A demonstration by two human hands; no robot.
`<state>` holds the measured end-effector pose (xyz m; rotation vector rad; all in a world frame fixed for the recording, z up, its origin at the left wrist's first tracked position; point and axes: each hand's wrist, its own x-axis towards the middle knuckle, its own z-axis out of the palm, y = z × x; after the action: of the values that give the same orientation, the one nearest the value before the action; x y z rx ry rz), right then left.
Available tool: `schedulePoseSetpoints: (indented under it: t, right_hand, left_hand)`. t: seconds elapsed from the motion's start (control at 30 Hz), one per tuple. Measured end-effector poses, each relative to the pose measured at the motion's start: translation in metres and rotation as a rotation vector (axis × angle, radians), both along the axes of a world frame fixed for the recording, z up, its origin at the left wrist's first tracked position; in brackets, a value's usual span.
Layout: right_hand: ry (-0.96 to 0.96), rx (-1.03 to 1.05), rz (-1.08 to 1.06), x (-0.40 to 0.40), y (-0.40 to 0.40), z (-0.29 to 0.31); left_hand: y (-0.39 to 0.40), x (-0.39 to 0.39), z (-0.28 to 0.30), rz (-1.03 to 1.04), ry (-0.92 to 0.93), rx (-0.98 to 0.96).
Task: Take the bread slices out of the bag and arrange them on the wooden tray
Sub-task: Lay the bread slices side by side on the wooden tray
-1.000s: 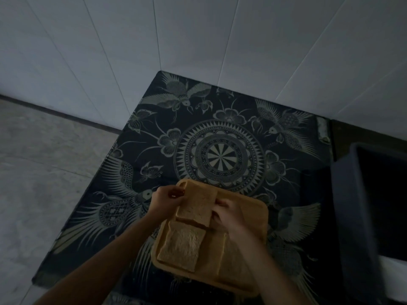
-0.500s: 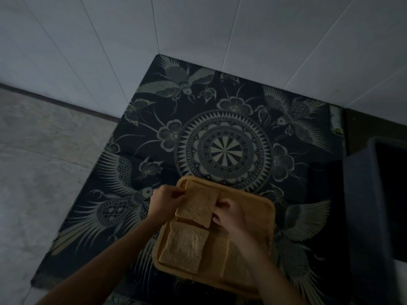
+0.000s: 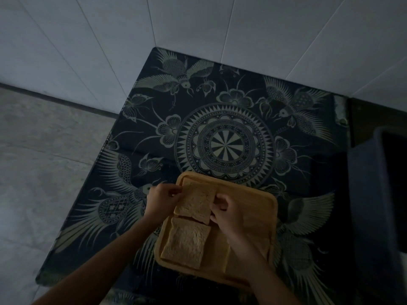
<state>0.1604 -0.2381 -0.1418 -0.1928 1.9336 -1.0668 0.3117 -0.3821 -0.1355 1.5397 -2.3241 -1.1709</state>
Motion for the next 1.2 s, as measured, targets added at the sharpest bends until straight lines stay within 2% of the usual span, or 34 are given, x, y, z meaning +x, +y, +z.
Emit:
schedulePoseSetpoints:
  t: [0.5,0.93,1.2]
  right_hand:
    - [0.021,0.079,0.105,0.021,0.027,0.0]
    - [0.13,0.141,0.155,0.026,0.024,0.002]
    - [0.09,0.128,0.138,0.027,0.024,0.004]
  left_hand:
    - [0.024,0.028,0.006,0.006,-0.118,0.059]
    - [0.034,0.035,0.009,0.065,-0.002,0.19]
    - [0.038,0.039,0.016,0.065,0.013,0.216]
